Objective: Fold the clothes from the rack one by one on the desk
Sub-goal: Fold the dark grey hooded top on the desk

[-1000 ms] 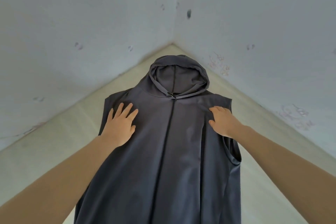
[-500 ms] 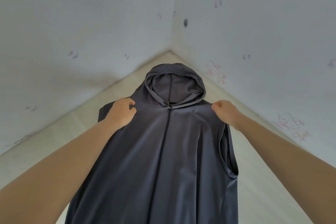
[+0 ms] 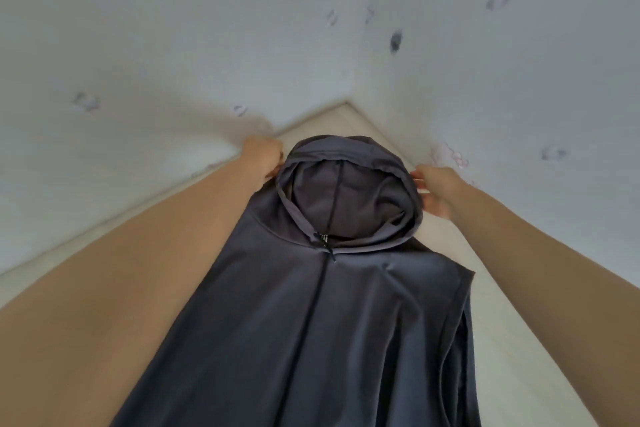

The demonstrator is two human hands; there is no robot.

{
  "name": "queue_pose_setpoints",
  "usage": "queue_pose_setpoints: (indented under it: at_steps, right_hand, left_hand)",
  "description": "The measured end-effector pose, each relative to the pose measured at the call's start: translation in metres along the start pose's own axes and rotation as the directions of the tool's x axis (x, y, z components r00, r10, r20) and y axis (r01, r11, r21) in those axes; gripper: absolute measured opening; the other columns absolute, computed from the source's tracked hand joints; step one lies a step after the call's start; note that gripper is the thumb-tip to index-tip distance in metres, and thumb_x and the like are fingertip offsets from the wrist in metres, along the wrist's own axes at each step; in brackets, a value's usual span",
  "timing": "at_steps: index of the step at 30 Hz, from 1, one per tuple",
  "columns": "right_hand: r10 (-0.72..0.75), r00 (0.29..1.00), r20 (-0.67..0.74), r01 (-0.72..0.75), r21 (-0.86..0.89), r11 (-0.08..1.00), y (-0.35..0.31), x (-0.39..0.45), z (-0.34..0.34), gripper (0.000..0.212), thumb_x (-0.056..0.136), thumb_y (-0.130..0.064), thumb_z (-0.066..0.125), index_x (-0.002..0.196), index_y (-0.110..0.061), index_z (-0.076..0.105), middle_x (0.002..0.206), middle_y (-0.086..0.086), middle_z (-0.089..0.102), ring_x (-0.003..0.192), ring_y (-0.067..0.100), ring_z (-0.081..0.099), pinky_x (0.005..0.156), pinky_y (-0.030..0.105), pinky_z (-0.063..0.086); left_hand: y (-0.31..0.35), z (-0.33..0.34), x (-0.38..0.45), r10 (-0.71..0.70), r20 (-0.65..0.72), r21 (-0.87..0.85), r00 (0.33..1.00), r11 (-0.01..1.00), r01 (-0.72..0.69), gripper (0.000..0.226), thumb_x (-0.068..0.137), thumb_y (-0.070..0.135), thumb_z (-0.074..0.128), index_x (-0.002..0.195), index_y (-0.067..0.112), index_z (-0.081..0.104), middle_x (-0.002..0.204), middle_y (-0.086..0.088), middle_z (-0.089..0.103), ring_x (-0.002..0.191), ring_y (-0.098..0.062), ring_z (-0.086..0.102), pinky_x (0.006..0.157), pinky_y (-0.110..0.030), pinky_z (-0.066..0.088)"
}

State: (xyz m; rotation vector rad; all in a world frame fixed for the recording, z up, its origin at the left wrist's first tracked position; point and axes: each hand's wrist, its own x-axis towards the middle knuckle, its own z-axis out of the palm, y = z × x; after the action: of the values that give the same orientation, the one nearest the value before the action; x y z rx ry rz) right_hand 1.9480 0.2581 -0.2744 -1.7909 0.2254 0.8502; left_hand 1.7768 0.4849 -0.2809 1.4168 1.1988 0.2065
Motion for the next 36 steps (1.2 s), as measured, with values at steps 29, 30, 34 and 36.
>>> queue_pose_setpoints:
  at_steps: [29, 30, 34, 36]
  right_hand:
    - [-0.293, 0.821, 0.490, 0.570, -0.681, 0.459, 0.122, -0.182, -0.052, 0.033, 0.089, -0.011, 0.058, 0.109, -0.038, 0.062, 0.122, -0.009, 0.057, 0.117, 0.013, 0.052, 0.104, 0.036, 0.042]
    - [-0.323, 0.821, 0.470, 0.568, -0.725, 0.389, 0.123, -0.179, -0.051, 0.032, 0.092, -0.019, 0.059, 0.120, -0.033, 0.058, 0.130, -0.005, 0.051, 0.124, 0.016, 0.046, 0.107, 0.034, 0.038]
    - [-0.214, 0.863, 0.458, 0.494, -0.854, 0.165, 0.131, -0.167, -0.040, 0.067, 0.091, -0.045, 0.058, 0.148, -0.037, 0.025, 0.155, -0.002, 0.015, 0.140, 0.036, 0.015, 0.112, 0.045, 0.027]
    - [-0.153, 0.879, 0.451, 0.467, -0.879, 0.096, 0.137, -0.160, -0.035, 0.075, 0.087, -0.052, 0.058, 0.149, -0.039, 0.018, 0.158, -0.004, 0.003, 0.142, 0.040, 0.007, 0.112, 0.051, 0.026]
  left_hand:
    - [-0.074, -0.093, -0.171, 0.206, 0.333, 0.625, 0.920, 0.682, -0.379, 0.012, 0.088, 0.024, 0.060, 0.086, 0.031, 0.070, 0.109, 0.014, 0.067, 0.108, -0.011, 0.059, 0.099, -0.038, 0.044]
    - [-0.081, -0.088, -0.172, 0.260, 0.309, 0.674, 0.915, 0.618, -0.404, 0.015, 0.088, 0.029, 0.061, 0.102, 0.033, 0.064, 0.122, 0.011, 0.059, 0.117, -0.017, 0.054, 0.102, -0.045, 0.041]
    - [-0.109, -0.061, -0.175, 0.071, 0.424, 0.817, 0.903, 0.400, -0.415, 0.090, 0.079, 0.060, 0.065, 0.151, 0.040, 0.015, 0.162, 0.001, 0.001, 0.145, -0.038, 0.011, 0.111, -0.060, 0.022]
    - [-0.123, -0.047, -0.173, -0.022, 0.434, 0.852, 0.901, 0.335, -0.402, 0.107, 0.074, 0.069, 0.064, 0.151, 0.042, -0.006, 0.159, 0.001, -0.024, 0.145, -0.044, -0.010, 0.112, -0.065, 0.010]
